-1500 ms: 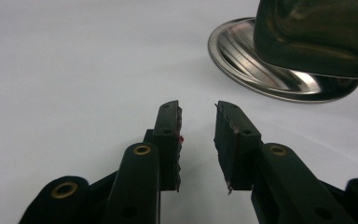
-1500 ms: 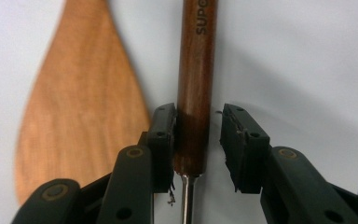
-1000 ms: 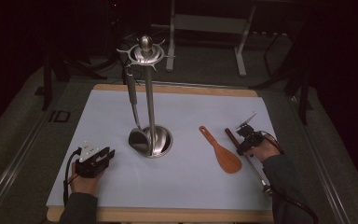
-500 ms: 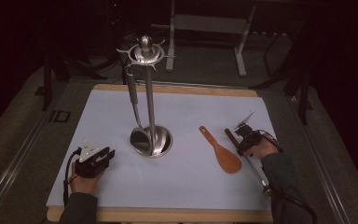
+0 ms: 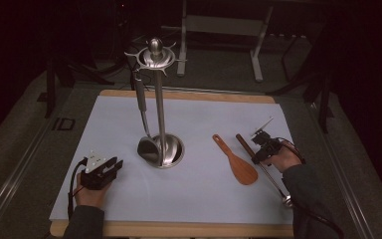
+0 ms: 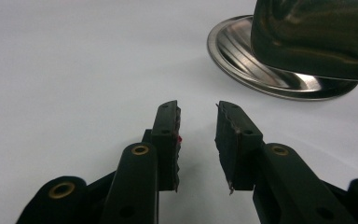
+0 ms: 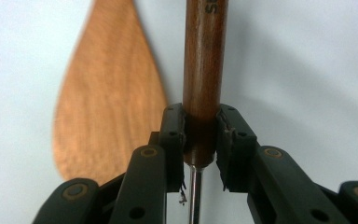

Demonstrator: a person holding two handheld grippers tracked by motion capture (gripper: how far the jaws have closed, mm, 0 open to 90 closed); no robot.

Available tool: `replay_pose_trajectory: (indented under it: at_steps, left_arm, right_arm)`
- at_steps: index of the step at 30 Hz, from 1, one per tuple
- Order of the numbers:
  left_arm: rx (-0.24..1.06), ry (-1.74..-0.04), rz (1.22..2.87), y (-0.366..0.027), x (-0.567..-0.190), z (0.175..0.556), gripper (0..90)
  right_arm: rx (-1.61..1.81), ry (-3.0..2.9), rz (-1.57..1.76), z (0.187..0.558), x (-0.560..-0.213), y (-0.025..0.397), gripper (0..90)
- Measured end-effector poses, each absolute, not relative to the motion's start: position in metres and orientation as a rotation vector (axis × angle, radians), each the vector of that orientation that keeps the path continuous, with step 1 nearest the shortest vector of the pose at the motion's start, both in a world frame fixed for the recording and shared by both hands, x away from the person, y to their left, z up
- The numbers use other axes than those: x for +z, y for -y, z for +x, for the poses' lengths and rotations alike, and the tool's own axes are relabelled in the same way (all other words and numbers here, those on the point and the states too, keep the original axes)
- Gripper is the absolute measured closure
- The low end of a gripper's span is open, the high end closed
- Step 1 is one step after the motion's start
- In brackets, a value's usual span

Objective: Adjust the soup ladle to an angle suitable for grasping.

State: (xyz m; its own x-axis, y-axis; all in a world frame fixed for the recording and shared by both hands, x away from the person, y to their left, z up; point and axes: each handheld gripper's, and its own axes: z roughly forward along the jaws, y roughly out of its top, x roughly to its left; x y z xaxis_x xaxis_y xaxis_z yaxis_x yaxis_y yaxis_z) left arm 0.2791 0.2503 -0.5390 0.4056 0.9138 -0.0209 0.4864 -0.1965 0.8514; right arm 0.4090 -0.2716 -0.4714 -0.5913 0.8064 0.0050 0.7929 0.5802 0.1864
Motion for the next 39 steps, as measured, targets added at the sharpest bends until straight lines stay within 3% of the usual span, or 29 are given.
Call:
replay_pose_trajectory:
  at_steps: [39]
  left_arm:
    - [0.655, -1.202, 1.849, -0.249, -0.539, 0.279, 69.5]
  right_arm:
    - [1.052, -2.689, 0.932, 0.359, -0.405, 0.251, 74.2]
